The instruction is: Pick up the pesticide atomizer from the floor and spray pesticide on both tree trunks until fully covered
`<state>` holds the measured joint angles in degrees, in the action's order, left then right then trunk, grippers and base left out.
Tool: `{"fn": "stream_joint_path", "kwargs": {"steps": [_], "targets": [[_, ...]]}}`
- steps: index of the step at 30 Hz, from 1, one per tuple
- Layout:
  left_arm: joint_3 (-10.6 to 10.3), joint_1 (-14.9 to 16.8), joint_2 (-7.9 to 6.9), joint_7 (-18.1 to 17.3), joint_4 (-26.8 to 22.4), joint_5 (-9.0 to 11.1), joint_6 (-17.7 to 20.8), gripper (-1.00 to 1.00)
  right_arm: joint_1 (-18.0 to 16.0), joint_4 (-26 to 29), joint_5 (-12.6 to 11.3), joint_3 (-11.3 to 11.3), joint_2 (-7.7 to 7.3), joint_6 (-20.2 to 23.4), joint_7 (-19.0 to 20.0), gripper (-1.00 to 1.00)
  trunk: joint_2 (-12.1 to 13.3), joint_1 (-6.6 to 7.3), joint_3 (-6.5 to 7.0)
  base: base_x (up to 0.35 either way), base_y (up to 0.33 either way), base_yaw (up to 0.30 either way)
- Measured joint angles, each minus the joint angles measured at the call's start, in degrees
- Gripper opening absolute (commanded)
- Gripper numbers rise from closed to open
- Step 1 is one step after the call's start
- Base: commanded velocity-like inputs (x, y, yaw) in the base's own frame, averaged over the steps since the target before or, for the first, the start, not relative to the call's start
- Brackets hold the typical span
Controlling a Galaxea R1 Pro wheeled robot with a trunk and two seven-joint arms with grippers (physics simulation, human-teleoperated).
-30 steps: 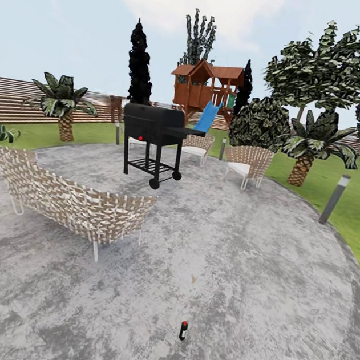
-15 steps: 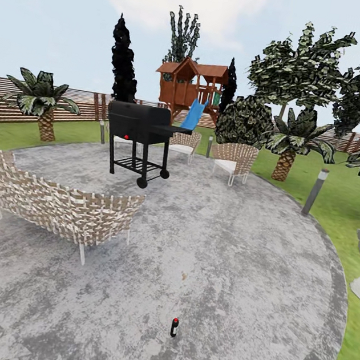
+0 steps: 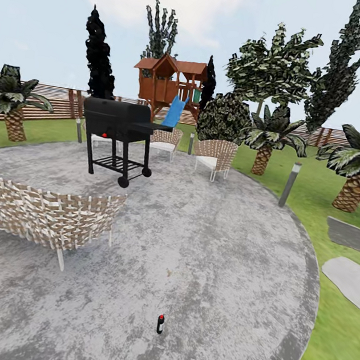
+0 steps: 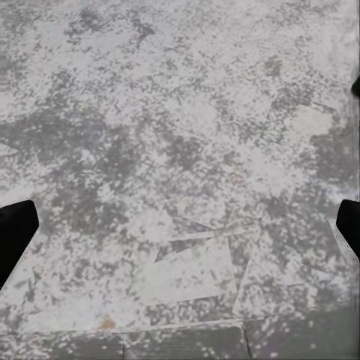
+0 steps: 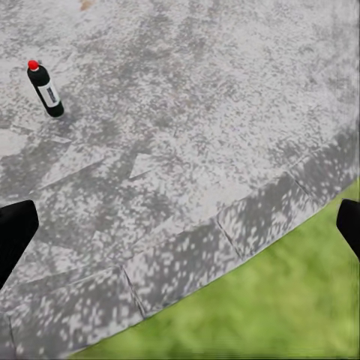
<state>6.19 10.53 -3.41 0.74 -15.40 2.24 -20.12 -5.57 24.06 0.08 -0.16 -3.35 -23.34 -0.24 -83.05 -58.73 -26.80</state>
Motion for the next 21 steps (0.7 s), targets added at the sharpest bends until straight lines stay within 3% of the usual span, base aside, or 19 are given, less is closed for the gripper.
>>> {"fn": "stream_joint_path", "kwargs": {"steps": [15,21], "targets": [[0.0,0.0,-0.01,0.0,0.0,0.1,0.0,1.0,0.0,0.0,-0.1,0.0,0.0,0.0,0.0,1.0,0.0,0.0,0.0,0.0,0.001,-0.3],[0.0,0.0,-0.02,0.0,0.0,0.1,0.0,1.0,0.0,0.0,-0.1,0.0,0.01,0.0,0.0,1.0,0.0,0.0,0.0,0.0,0.197,-0.3]]}}
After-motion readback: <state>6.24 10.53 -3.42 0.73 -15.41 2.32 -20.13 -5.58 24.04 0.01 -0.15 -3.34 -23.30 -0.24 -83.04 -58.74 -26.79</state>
